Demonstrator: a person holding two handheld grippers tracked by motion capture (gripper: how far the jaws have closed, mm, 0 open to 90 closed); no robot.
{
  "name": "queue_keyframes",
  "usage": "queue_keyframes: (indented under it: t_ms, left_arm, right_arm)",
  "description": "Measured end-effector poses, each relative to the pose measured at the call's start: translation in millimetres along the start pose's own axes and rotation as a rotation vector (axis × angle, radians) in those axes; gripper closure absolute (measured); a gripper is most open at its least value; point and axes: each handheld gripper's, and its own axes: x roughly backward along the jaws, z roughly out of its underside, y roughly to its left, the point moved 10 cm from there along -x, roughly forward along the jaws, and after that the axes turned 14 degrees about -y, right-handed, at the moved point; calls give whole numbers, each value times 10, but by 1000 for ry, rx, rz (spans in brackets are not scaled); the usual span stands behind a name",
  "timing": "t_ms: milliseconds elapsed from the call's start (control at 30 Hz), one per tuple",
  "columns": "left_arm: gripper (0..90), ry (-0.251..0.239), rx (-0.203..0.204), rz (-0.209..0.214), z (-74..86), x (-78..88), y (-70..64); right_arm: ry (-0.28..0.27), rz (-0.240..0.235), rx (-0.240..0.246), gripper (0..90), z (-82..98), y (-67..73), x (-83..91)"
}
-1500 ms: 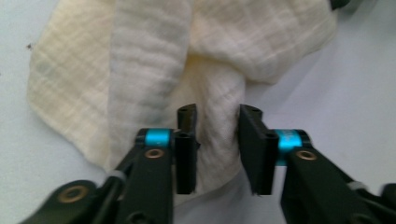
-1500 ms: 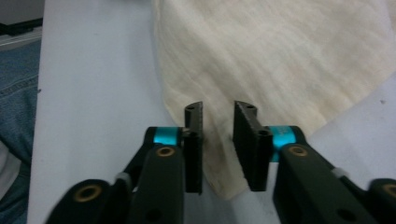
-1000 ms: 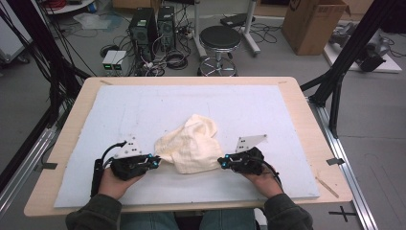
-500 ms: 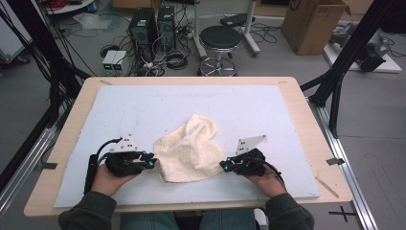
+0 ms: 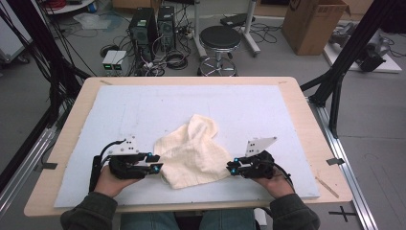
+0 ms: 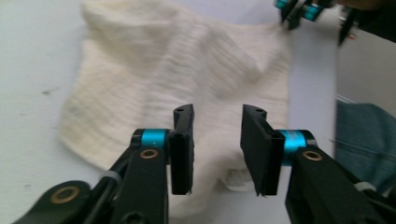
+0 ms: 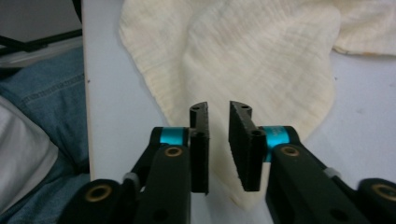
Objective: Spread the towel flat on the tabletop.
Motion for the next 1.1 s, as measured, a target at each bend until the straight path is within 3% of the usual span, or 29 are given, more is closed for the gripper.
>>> queue_keyframes:
  t_ms: [133,300,500,600,767,967,1100]
  left_arm:
    - [589,69,-18,-11,106,-72,29]
    - [863,135,-47,-26,207,-189,99]
    - [877,137,-52,-57,136,-370,247]
    - [876,126,-29,-86,65,-521,340]
    - [865,193,-22,-114,94,-739,439]
    - [701,175,-12,-142,34,-659,440]
    - [723,103,-36,-135,-105,-511,354]
  right_arm:
    - [-14,-19,12,716,-30,-5,-55]
    - [47,-26,32,694,46,-61,-213]
    - [120,12,42,780,150,-202,-297]
    - [124,25,29,866,155,-241,-268]
    - [130,78,16,893,170,-339,-184]
    - [124,87,9,892,190,-334,-161]
    - [121,91,9,882,192,-338,-166]
